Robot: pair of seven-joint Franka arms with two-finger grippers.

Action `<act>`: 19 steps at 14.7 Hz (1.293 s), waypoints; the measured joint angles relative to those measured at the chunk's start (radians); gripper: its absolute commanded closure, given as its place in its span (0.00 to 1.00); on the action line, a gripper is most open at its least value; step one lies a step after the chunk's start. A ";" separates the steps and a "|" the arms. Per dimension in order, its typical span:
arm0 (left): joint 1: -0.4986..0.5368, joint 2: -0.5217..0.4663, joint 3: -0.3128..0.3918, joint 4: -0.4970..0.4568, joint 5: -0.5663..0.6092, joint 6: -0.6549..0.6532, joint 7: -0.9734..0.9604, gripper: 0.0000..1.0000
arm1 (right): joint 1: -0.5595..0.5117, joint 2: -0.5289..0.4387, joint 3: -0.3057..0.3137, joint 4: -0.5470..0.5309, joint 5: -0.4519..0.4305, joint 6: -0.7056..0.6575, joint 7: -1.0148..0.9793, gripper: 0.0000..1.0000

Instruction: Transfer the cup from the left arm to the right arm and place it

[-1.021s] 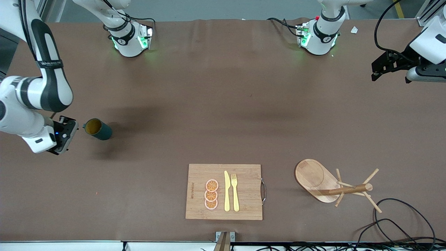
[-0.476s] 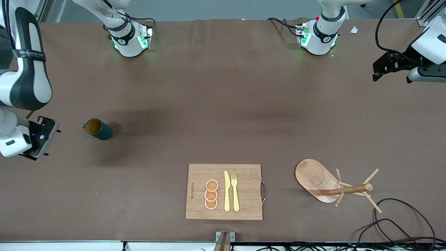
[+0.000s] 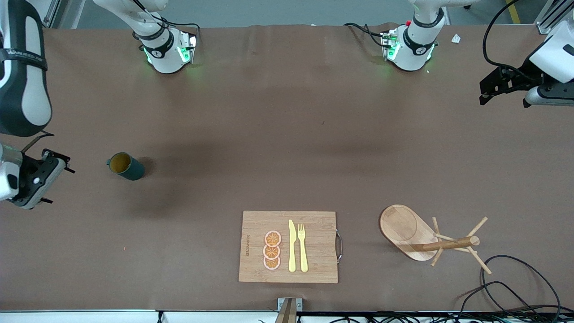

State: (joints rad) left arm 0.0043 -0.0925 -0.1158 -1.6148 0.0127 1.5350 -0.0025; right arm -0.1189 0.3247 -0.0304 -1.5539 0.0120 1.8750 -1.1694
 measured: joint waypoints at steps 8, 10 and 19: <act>0.000 0.000 0.000 -0.009 -0.002 0.013 0.000 0.00 | -0.009 -0.003 0.000 0.093 0.025 -0.147 0.333 0.00; 0.000 0.000 0.000 -0.010 -0.002 0.013 -0.001 0.00 | -0.009 -0.010 0.001 0.106 0.025 -0.223 0.496 0.00; 0.000 0.000 0.000 -0.011 -0.020 0.014 -0.001 0.00 | 0.025 -0.151 0.011 0.108 0.026 -0.362 0.980 0.00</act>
State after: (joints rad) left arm 0.0043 -0.0925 -0.1157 -1.6258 -0.0071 1.5493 -0.0037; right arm -0.0944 0.1735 -0.0196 -1.4455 0.0378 1.5126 -0.1898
